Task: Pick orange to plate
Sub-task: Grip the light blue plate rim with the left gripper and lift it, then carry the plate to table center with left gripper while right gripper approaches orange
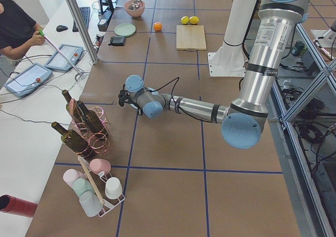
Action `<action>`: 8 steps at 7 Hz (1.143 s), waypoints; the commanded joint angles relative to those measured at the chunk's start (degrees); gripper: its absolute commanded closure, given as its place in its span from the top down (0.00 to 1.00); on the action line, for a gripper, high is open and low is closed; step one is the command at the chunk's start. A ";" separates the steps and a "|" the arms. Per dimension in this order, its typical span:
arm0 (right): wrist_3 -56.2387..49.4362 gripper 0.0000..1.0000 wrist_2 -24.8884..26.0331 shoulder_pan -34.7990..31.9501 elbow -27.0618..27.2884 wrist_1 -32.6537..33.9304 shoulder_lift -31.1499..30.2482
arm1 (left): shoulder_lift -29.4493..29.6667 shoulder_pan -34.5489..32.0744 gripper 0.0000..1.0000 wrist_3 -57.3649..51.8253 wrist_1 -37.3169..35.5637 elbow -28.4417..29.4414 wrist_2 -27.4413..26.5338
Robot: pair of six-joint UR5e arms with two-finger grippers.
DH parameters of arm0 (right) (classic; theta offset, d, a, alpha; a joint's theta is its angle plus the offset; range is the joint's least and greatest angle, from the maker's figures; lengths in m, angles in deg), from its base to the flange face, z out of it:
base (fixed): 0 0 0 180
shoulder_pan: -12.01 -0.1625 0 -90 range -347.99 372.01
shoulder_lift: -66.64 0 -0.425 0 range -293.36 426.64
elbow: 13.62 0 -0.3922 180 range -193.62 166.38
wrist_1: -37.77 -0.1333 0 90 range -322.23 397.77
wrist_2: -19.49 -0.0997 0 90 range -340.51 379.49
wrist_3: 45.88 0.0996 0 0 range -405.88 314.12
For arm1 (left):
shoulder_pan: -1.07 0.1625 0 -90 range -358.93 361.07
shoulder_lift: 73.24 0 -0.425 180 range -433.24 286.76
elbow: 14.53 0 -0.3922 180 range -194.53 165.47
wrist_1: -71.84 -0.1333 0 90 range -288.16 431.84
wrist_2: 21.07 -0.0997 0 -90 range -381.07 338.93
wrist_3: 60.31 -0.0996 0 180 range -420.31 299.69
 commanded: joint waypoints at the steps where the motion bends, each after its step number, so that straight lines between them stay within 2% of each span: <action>1: 3.74 1.00 0.59 3.63 -3.59 -0.11 3.24 | 10.81 -1.57 0.00 4.08 -11.41 0.09 1.77; 2: 6.90 1.00 3.03 6.16 -3.87 -0.11 5.09 | 14.41 0.78 0.00 12.73 -10.66 0.36 1.68; 3: 11.63 1.00 5.75 9.32 -3.96 -0.98 6.93 | 17.84 5.68 0.00 19.87 -10.04 0.36 -1.19; 4: 16.37 1.00 7.26 11.88 -4.75 -5.25 6.95 | 20.40 13.12 0.00 27.08 -7.86 0.53 -10.53; 5: 21.03 1.00 9.19 14.25 -5.45 -8.52 6.95 | 21.99 17.72 0.00 33.50 -1.22 3.58 -16.54; 6: 22.65 1.00 11.38 16.02 -5.37 -8.64 7.04 | 25.75 20.99 0.00 37.65 3.19 9.09 -19.30; 7: 22.66 1.00 11.58 16.38 -5.37 -8.72 7.04 | 28.05 23.63 0.00 38.22 3.41 11.32 -25.07; 8: 22.66 1.00 11.58 16.39 -5.20 -8.72 7.04 | 28.25 25.22 0.00 38.22 3.59 11.43 -26.69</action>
